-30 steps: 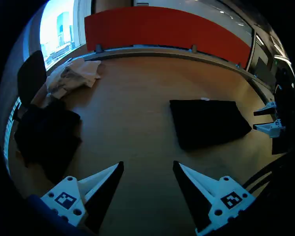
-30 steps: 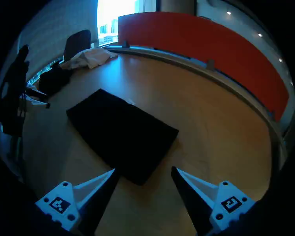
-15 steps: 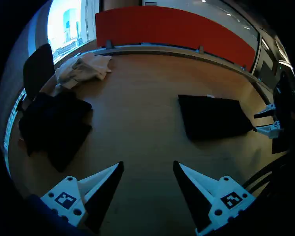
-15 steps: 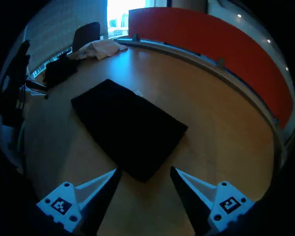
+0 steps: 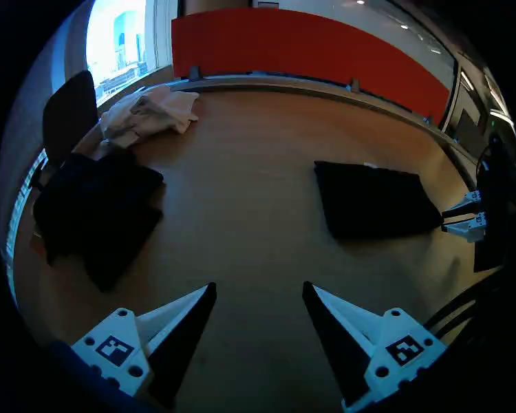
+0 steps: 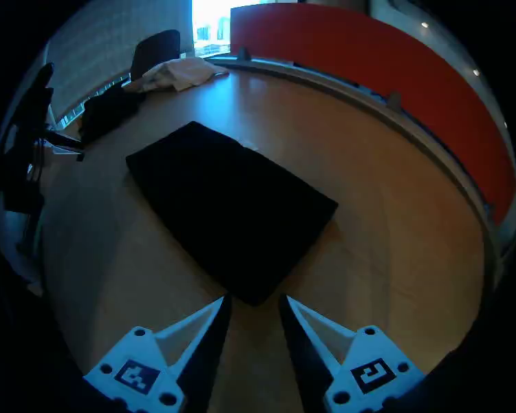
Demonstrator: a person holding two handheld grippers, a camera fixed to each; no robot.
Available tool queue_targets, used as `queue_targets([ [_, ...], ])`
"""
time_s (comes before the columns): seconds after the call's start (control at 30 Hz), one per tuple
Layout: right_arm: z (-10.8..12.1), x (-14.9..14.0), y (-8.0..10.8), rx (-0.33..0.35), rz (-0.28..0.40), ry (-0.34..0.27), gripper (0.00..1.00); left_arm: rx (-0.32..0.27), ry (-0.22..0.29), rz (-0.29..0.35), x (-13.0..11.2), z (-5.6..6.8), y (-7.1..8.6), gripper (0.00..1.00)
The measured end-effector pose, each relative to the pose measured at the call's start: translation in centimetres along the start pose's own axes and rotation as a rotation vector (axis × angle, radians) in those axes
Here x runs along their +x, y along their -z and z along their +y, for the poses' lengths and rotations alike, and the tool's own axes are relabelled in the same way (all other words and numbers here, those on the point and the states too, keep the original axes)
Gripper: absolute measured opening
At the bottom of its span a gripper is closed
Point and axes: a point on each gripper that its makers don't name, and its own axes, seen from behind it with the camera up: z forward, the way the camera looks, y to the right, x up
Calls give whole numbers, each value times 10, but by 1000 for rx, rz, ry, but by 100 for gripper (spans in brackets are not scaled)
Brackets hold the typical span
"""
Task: Fold towel
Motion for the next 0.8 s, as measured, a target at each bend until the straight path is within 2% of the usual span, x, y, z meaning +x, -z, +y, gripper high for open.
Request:
queue_targets([
  [0.1, -1, 0, 0, 7, -1, -4, 50, -1, 1, -2, -1, 0, 0, 93],
  [0.5, -6, -3, -3, 26, -13, -27, 7, -1, 4, -9, -3, -1, -2, 93],
  [0.8, -7, 3, -1, 18, 1, -19, 7, 0, -1, -11, -4, -2, -1, 93],
])
